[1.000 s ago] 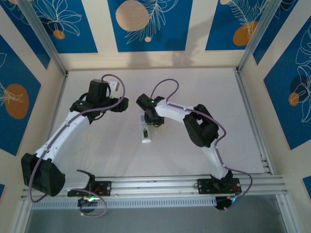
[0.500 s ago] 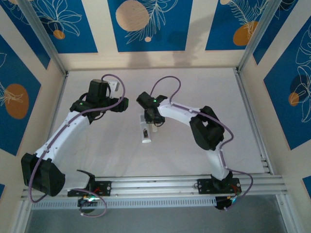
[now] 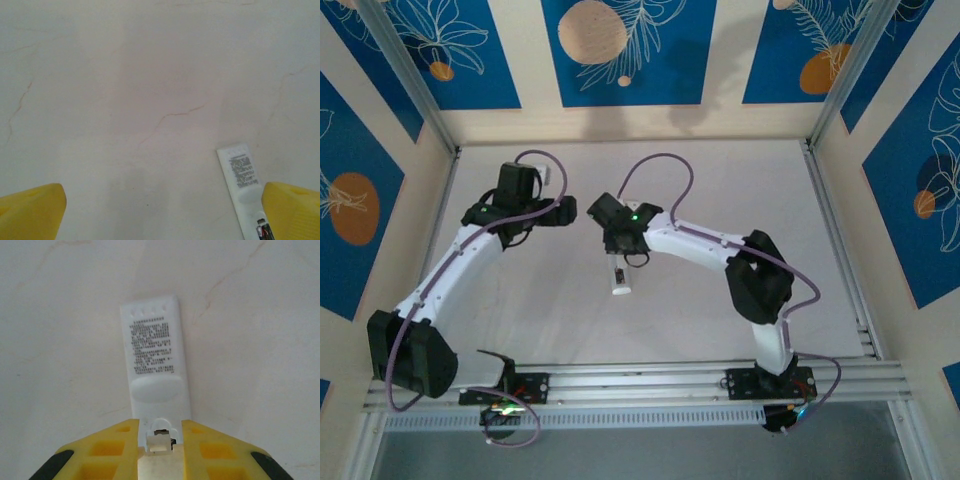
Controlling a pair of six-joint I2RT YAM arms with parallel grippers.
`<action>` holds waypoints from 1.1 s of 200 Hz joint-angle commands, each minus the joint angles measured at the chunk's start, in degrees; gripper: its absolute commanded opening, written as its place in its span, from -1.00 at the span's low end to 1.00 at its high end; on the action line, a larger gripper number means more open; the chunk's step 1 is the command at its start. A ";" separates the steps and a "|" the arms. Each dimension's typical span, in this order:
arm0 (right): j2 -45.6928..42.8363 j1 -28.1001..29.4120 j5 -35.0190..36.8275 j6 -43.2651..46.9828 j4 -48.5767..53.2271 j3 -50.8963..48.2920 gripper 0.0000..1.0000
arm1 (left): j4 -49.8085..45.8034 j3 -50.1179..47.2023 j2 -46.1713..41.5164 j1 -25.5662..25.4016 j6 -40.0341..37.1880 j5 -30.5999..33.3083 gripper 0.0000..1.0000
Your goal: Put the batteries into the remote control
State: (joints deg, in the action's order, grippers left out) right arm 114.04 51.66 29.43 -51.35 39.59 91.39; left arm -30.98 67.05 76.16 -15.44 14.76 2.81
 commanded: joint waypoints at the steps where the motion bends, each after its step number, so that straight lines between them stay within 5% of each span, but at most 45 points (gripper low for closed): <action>1: 2.51 0.52 1.18 -2.70 -0.31 1.45 -0.57 | -0.08 0.96 -0.22 1.03 2.39 -0.84 1.00; 220: 8.09 1.73 -0.15 -1.37 1.57 3.53 -0.58 | 0.00 0.65 -0.13 1.20 1.83 -1.41 1.00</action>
State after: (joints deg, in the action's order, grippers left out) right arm 120.64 52.93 29.34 -53.01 39.70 93.71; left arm -30.87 67.05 76.16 -14.74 16.21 2.37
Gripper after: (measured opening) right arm 0.207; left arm 0.999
